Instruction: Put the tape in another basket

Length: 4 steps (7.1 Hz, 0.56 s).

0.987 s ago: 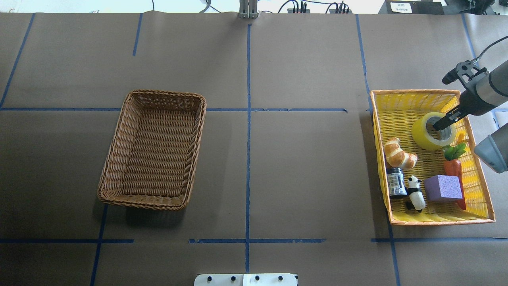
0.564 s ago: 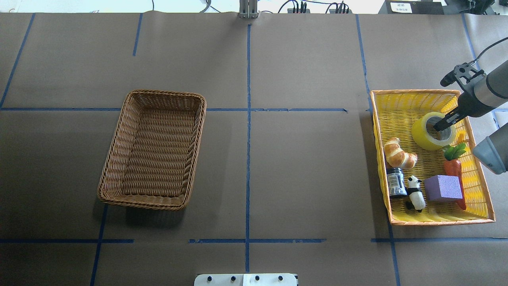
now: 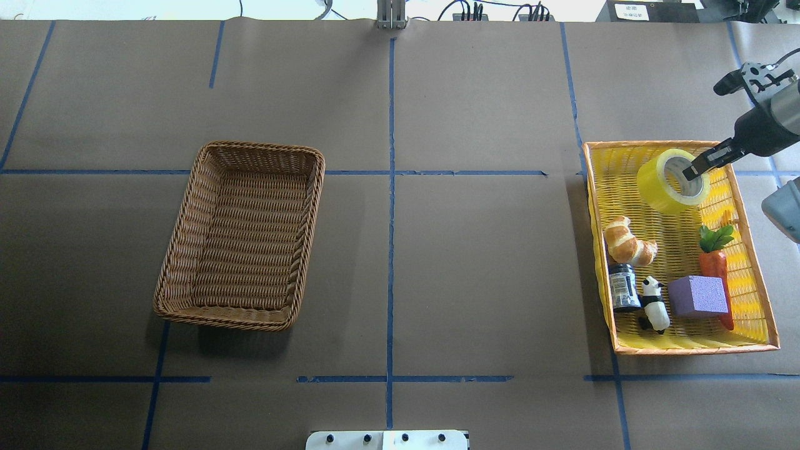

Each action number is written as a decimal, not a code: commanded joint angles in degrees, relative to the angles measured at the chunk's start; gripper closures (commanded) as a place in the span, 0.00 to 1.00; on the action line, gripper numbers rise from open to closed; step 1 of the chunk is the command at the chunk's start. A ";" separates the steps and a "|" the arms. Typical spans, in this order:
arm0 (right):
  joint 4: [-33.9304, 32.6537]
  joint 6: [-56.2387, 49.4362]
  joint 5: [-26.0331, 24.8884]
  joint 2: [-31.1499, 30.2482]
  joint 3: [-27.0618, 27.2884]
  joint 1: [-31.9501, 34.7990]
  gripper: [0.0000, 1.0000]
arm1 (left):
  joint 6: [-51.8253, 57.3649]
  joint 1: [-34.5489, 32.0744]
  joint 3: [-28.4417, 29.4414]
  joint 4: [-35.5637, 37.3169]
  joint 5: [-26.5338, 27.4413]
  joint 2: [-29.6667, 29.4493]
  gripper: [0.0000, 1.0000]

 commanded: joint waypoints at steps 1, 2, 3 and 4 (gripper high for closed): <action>1.79 30.31 4.41 0.59 8.46 -0.83 1.00 | -10.92 0.14 -2.27 -0.57 -7.13 -1.94 0.00; 7.46 37.80 4.15 0.85 10.77 -3.46 1.00 | -12.72 0.84 -4.99 -2.92 -10.56 -2.30 0.00; 12.13 43.87 4.15 1.55 11.57 -4.88 1.00 | -19.53 3.02 -7.36 -4.77 -15.55 -2.39 0.00; 14.79 55.25 3.98 2.95 13.15 -9.07 1.00 | -28.56 4.52 -8.34 -8.62 -17.95 -4.30 0.00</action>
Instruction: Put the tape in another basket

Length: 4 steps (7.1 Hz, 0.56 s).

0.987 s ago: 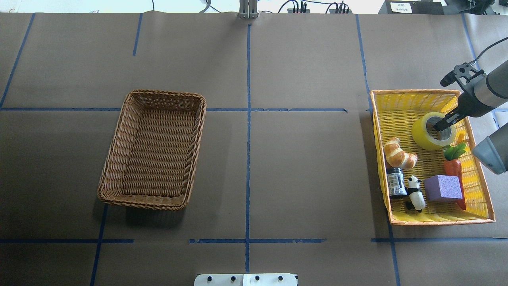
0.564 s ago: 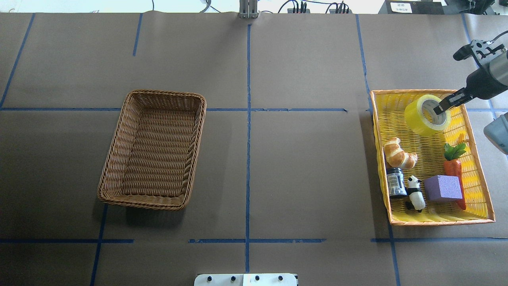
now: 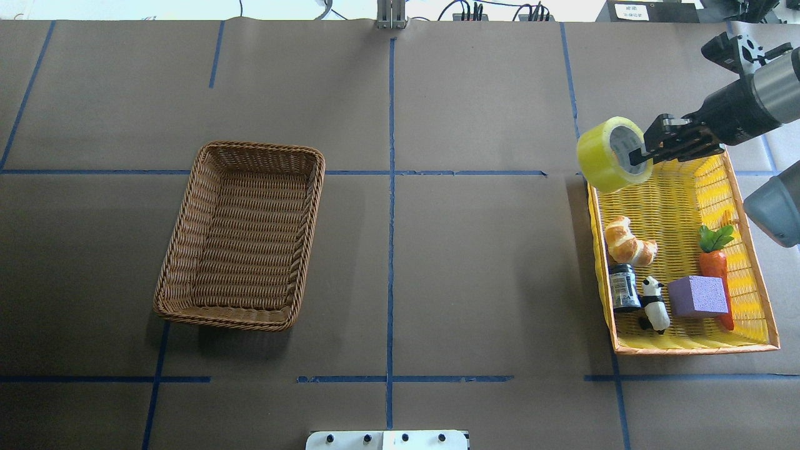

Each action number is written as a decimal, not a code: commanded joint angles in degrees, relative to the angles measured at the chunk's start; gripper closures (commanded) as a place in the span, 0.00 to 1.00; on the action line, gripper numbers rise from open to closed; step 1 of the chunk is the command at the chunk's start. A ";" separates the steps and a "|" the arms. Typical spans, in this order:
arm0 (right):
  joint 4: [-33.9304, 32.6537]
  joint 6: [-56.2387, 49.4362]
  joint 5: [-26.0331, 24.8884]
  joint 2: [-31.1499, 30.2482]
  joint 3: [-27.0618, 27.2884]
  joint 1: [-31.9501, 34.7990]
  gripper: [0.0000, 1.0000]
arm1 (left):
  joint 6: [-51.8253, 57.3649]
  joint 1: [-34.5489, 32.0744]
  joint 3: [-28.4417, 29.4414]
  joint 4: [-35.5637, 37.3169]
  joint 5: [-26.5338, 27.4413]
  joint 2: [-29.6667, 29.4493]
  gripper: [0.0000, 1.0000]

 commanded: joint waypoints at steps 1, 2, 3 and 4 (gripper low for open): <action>7.80 21.00 -0.88 5.42 2.15 -7.13 1.00 | -17.59 4.59 -2.66 -9.67 -6.74 -2.51 0.00; 11.06 29.35 -3.94 7.81 3.46 -10.55 1.00 | -27.94 8.97 -2.75 -16.17 -7.03 -6.17 0.00; 15.36 33.09 -7.27 8.01 4.51 -13.46 1.00 | -39.27 11.97 -2.84 -21.45 -7.03 -9.77 0.00; 19.75 38.00 -7.39 8.01 4.52 -14.18 1.00 | -49.48 15.75 -2.67 -26.29 -6.86 -13.03 0.00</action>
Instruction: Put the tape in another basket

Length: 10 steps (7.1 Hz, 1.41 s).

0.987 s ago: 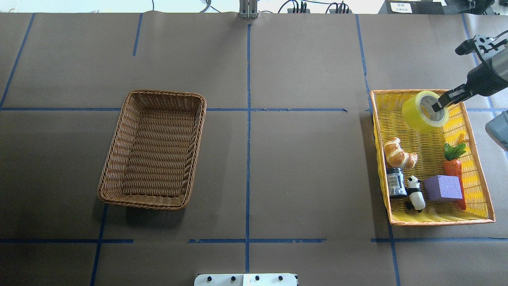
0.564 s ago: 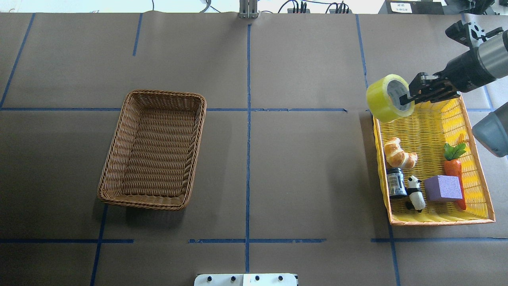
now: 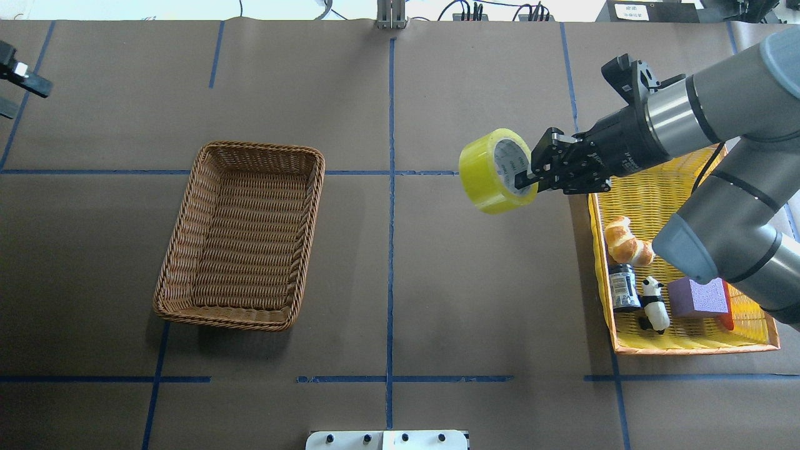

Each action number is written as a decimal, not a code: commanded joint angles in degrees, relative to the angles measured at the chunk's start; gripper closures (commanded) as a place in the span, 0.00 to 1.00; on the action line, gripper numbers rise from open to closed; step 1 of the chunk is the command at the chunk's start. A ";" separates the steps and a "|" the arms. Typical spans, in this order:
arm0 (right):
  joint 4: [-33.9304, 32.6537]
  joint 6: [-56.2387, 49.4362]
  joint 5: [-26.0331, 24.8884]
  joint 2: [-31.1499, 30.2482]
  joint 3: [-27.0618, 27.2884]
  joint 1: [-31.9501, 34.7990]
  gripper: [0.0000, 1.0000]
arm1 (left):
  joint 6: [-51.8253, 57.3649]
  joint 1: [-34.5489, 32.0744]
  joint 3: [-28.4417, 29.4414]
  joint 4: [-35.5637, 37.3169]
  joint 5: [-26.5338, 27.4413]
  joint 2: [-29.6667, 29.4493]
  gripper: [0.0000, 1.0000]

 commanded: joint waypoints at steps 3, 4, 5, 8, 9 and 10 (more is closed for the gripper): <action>20.92 17.39 -1.63 0.21 0.23 -2.98 1.00 | -21.93 12.62 0.22 -12.34 6.33 -13.17 0.00; 21.74 17.68 -1.63 0.21 0.41 -3.07 1.00 | -24.74 15.34 -0.31 -19.32 11.67 -13.20 0.00; 22.70 18.20 -1.63 0.38 0.49 -3.07 1.00 | -36.34 17.72 -0.58 -27.91 15.73 -13.55 0.00; 31.92 26.55 -3.46 0.47 0.41 -3.42 1.00 | -76.69 30.97 -0.67 -60.62 40.13 -13.81 0.00; 33.94 27.08 -3.99 0.47 0.32 -3.68 1.00 | -80.45 34.41 -0.67 -66.00 45.16 -13.90 0.00; 37.88 31.17 -6.44 0.47 0.32 -4.82 1.00 | -80.58 37.58 -0.67 -69.89 49.91 -13.90 0.00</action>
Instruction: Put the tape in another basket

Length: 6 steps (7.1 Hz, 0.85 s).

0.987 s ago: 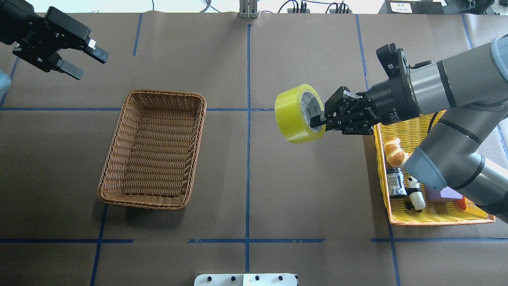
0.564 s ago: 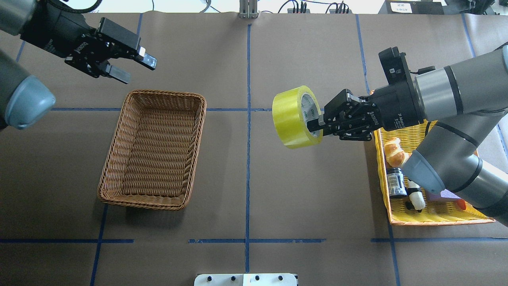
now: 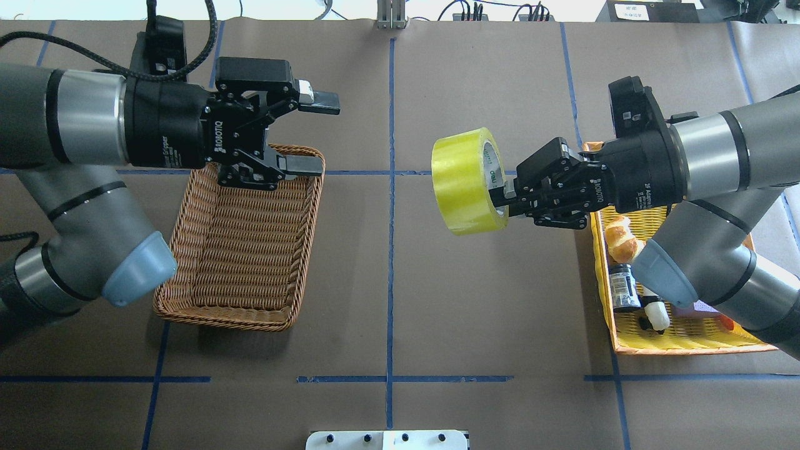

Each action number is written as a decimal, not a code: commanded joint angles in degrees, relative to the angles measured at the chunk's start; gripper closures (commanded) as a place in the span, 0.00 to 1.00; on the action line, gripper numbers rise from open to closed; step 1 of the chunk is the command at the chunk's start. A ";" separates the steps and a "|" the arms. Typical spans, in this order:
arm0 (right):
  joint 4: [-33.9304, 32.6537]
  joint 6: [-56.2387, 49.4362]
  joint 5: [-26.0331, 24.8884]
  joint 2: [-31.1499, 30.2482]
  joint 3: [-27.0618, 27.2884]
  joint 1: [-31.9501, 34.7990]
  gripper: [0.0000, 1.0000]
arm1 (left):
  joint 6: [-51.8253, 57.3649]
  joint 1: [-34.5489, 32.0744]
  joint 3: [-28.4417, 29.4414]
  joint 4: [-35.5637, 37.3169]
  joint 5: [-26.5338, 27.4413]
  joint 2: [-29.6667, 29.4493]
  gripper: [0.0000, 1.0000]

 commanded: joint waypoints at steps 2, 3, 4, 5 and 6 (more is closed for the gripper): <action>11.26 5.43 -12.06 -0.07 -0.64 -7.67 0.99 | -2.58 6.90 0.07 -7.47 9.88 -0.91 0.00; 11.28 5.43 -13.06 0.02 -0.55 -8.40 0.99 | -2.41 7.17 0.16 -7.56 10.51 -1.09 0.00; 11.46 5.43 -13.33 0.11 -0.55 -8.76 0.99 | -2.41 8.13 0.77 -8.43 13.65 -2.66 0.00; 11.80 6.39 -13.33 0.11 -0.38 -8.85 0.99 | -2.41 10.92 1.12 -10.79 18.38 -2.68 0.00; 11.81 7.01 -13.33 0.63 -0.38 -8.93 0.99 | -2.32 12.52 1.39 -12.46 20.08 -2.68 0.00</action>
